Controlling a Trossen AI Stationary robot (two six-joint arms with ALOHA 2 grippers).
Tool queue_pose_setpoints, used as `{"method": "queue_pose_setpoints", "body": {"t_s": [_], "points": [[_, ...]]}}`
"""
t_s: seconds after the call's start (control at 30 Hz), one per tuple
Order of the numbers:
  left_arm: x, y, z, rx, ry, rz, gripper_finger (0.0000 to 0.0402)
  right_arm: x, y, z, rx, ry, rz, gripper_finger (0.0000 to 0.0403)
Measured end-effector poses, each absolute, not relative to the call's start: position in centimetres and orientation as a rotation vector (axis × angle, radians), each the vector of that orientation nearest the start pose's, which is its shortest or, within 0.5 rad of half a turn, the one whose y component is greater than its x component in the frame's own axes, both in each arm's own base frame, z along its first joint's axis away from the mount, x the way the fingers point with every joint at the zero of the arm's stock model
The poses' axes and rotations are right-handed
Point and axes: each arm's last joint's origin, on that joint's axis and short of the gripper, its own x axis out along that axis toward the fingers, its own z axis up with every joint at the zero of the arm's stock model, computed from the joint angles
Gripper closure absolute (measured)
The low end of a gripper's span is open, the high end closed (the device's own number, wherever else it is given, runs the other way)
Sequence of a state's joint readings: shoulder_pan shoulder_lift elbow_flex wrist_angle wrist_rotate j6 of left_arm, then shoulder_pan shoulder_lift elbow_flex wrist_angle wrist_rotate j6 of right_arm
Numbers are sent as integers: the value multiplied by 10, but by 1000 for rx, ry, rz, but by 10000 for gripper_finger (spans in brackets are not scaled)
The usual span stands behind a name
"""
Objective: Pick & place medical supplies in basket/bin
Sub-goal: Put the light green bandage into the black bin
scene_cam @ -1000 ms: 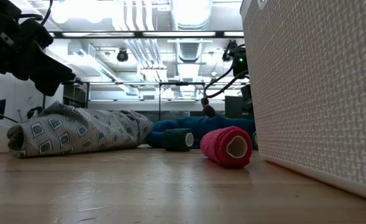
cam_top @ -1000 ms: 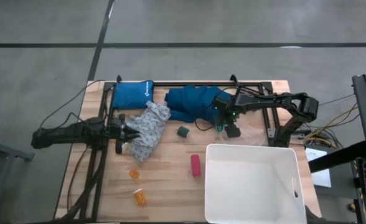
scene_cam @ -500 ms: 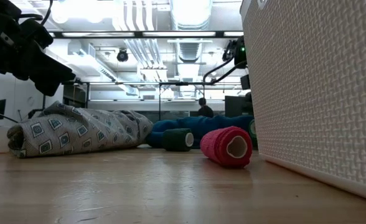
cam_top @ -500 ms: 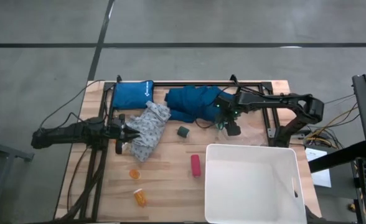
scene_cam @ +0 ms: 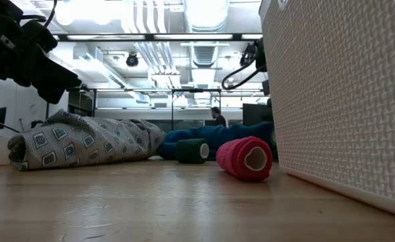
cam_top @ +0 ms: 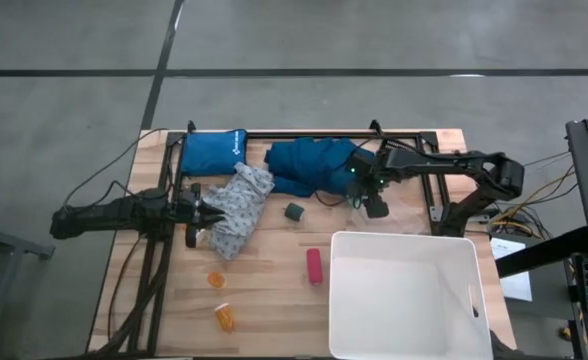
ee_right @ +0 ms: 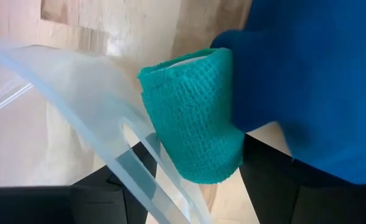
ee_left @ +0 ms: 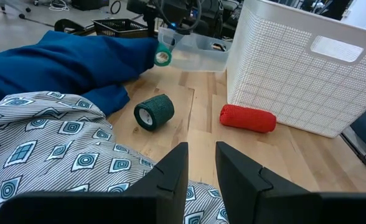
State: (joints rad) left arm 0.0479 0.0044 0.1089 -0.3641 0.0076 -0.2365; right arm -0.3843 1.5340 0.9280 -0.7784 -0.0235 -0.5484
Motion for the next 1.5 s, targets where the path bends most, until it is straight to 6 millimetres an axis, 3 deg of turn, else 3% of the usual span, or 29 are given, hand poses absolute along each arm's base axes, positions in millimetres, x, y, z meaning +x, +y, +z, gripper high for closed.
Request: {"method": "queue_pose_setpoints", "body": {"t_s": [1.17,1.5], "points": [[87,4,165,-242,253,70,314,239,-95,158,-103,1409,89,194],[87,4,165,-242,253,70,314,241,-95,158,-41,1381,59,121]]}}
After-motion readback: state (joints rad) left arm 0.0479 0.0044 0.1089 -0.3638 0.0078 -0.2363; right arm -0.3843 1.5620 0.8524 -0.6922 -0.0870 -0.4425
